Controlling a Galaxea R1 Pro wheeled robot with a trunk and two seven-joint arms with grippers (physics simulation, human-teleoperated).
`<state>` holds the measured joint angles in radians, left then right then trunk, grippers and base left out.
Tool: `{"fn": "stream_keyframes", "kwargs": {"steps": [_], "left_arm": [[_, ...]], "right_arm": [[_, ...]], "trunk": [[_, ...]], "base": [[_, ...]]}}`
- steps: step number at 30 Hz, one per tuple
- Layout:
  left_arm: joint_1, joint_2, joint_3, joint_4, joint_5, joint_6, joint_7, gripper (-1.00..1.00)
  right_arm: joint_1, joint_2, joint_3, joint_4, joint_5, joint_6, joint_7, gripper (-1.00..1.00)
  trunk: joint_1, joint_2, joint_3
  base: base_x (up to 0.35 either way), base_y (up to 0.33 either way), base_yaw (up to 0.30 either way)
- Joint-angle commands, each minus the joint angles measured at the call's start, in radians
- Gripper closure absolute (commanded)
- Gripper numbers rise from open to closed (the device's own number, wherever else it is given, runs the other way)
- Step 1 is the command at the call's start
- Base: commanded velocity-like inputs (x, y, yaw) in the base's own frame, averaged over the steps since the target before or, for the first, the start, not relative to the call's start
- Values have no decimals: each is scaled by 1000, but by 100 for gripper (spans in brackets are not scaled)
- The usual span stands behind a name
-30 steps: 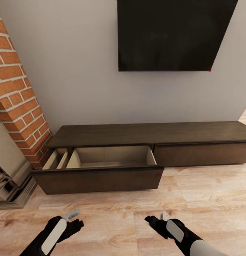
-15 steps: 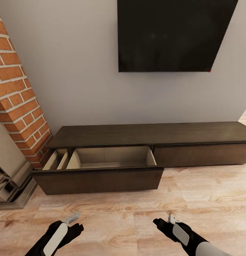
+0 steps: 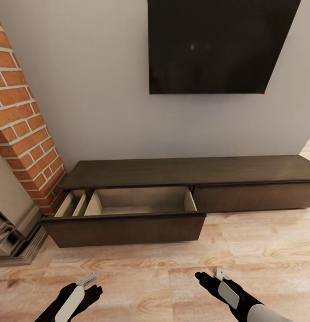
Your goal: Place each of the two pumpkins and all three candles from the living room inside a cabinet in the living room (use any cabinet), then make sure every cabinet is closed, and position the cauldron so it is next to a table in the living room.
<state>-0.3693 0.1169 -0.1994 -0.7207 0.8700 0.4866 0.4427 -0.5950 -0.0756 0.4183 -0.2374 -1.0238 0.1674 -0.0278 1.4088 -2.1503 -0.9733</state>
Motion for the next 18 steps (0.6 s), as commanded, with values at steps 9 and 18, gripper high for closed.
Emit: {"fn": "stream_keyframes", "kwargs": {"steps": [9,18], "left_arm": [[0,1,-5,-2,11,-3,10,-100],[0,2,-6,-2,8,-3,10,-100]], "right_arm": [[0,-1,6,-2,-5,3,7,-100],[0,-1,5,-2,-5,3,6,-100]], "trunk": [[-4,7,6],[-4,7,21]], "base": [[0,0,0],[0,0,0]]}}
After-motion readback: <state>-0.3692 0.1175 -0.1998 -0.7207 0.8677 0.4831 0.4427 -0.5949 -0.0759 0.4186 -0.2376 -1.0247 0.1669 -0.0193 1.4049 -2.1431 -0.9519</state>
